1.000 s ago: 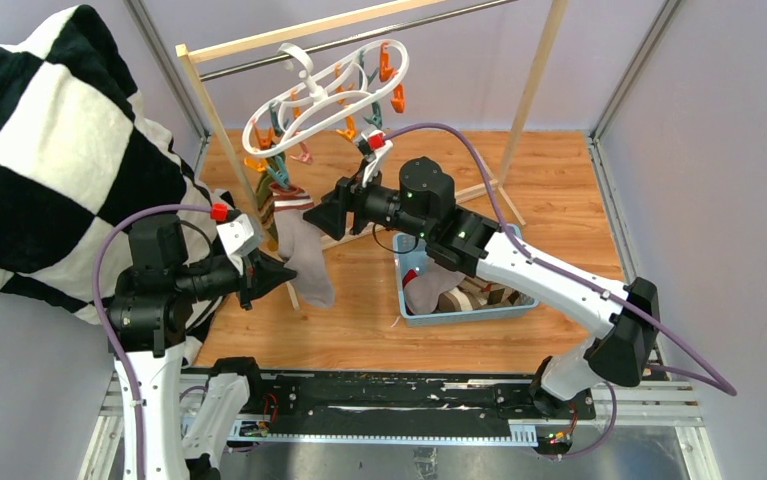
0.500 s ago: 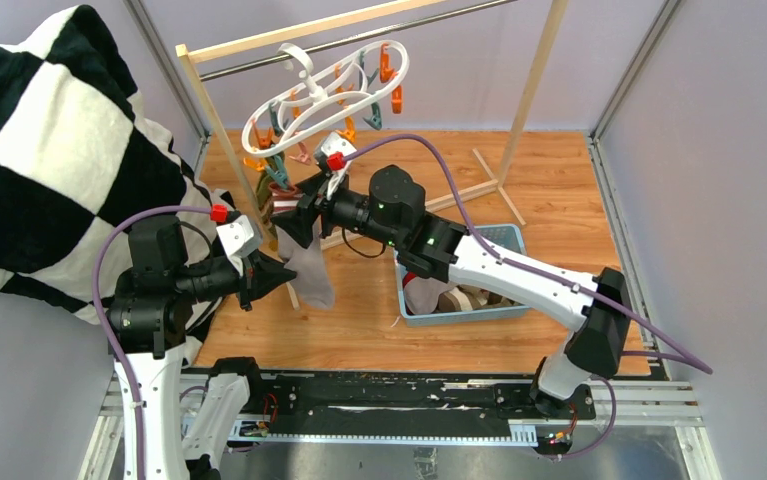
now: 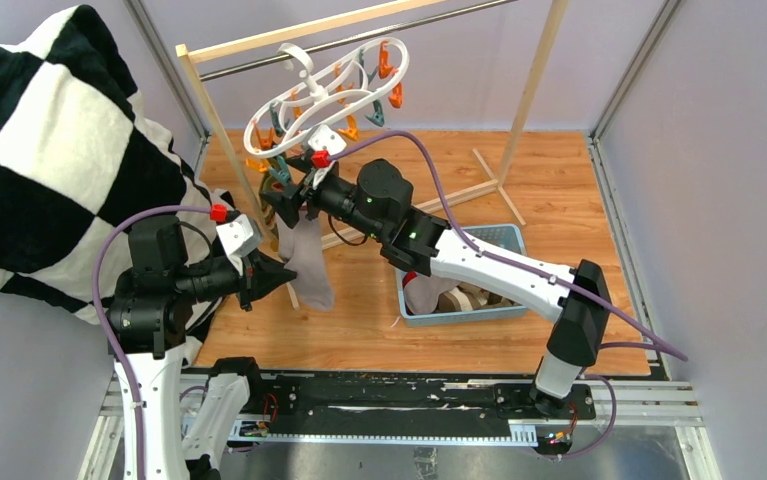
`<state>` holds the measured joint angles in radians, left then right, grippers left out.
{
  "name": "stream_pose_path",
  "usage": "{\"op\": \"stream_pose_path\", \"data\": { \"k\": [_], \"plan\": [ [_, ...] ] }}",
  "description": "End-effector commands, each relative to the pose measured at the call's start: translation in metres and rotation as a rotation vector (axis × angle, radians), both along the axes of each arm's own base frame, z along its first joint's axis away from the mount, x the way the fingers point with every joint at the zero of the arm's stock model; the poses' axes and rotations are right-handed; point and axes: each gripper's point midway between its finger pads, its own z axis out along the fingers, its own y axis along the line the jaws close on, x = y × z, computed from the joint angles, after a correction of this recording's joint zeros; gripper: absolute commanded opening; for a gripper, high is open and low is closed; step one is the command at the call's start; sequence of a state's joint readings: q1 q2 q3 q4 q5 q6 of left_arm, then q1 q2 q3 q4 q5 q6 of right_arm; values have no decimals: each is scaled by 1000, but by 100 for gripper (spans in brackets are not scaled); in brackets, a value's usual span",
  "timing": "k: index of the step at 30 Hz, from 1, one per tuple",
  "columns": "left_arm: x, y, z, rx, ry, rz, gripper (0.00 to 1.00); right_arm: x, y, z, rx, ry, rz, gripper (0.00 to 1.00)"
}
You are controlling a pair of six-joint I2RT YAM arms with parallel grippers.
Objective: Remove the socks clipped to the hanger
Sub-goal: Remove the sock from the hanger.
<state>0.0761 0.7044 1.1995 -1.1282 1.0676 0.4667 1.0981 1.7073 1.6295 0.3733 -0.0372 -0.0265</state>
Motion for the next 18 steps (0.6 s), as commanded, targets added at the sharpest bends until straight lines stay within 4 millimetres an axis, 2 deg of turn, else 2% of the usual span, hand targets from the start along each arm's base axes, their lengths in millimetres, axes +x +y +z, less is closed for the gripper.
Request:
{"op": "stream_pose_path", "data": {
  "k": [1, 10, 18],
  "plan": [
    [-4, -2, 7, -6, -19, -7, 0, 4, 1, 26, 65, -83, -28, 76],
    [-5, -2, 9, -9, -22, -4, 0, 3, 3, 40, 153, -48, 69, 61],
    [-6, -2, 12, -10, -30, -6, 0, 2, 6, 42, 151, -28, 113, 33]
  ]
}}
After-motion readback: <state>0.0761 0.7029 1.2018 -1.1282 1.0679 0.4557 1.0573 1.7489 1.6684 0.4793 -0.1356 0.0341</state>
